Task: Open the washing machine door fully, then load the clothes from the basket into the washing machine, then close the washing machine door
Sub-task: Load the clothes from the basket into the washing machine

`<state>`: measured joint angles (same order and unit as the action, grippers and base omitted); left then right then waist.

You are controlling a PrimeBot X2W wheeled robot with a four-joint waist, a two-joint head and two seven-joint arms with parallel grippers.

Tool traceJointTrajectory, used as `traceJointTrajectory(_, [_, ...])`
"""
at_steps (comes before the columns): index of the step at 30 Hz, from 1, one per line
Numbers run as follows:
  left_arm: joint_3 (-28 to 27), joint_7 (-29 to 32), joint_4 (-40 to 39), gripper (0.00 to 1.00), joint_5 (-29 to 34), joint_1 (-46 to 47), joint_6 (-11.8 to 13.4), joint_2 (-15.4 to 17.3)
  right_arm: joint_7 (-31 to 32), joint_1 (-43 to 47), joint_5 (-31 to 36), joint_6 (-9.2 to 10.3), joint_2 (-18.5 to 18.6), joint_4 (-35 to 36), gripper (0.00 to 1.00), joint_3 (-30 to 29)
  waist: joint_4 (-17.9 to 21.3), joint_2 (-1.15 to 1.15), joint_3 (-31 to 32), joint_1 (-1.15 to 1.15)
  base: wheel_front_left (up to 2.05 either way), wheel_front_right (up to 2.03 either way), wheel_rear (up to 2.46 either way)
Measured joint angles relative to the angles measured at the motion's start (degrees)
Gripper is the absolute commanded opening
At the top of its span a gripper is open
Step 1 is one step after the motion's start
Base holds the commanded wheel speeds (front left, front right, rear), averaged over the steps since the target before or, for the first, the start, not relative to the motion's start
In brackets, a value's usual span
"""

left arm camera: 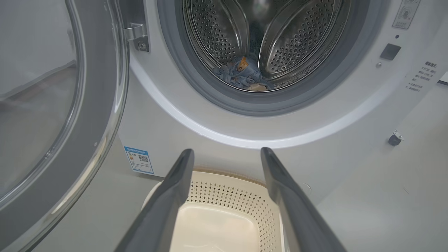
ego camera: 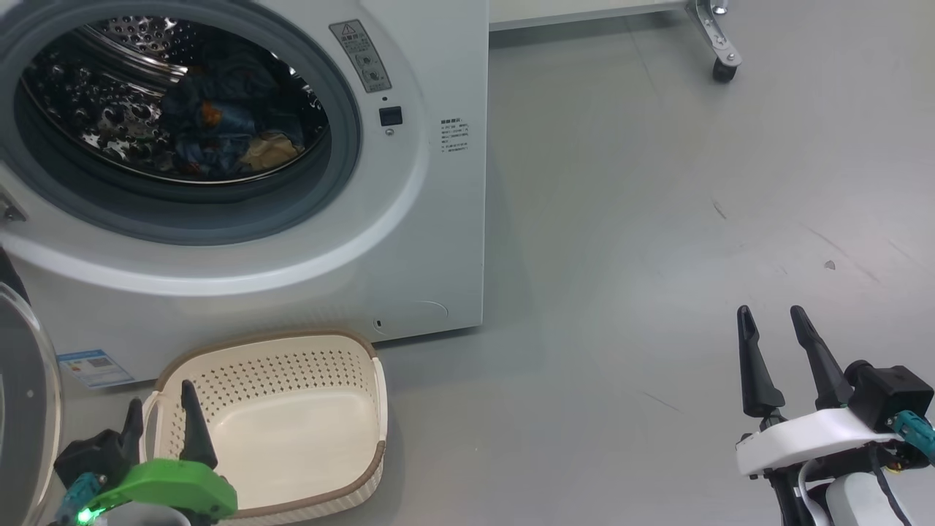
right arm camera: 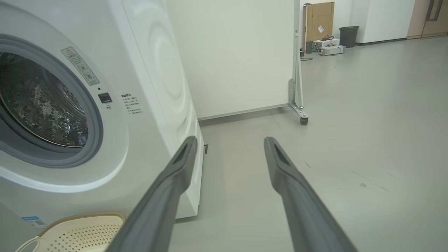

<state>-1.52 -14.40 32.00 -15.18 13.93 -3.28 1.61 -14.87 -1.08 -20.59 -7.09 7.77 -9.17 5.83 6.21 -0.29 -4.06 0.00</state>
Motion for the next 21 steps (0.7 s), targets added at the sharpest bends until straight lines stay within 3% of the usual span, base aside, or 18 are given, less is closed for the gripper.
traceJointTrajectory(21, [4.32, 0.00, -12.17, 1.00, -2.10, -11.10, 2.96, 0.16, 0.00, 4.77, 0.48, 0.00, 1.11, -0.92, 1.00, 1.42, -0.61, 0.00, 4.20, 0.00, 0.00, 0.00, 0.00])
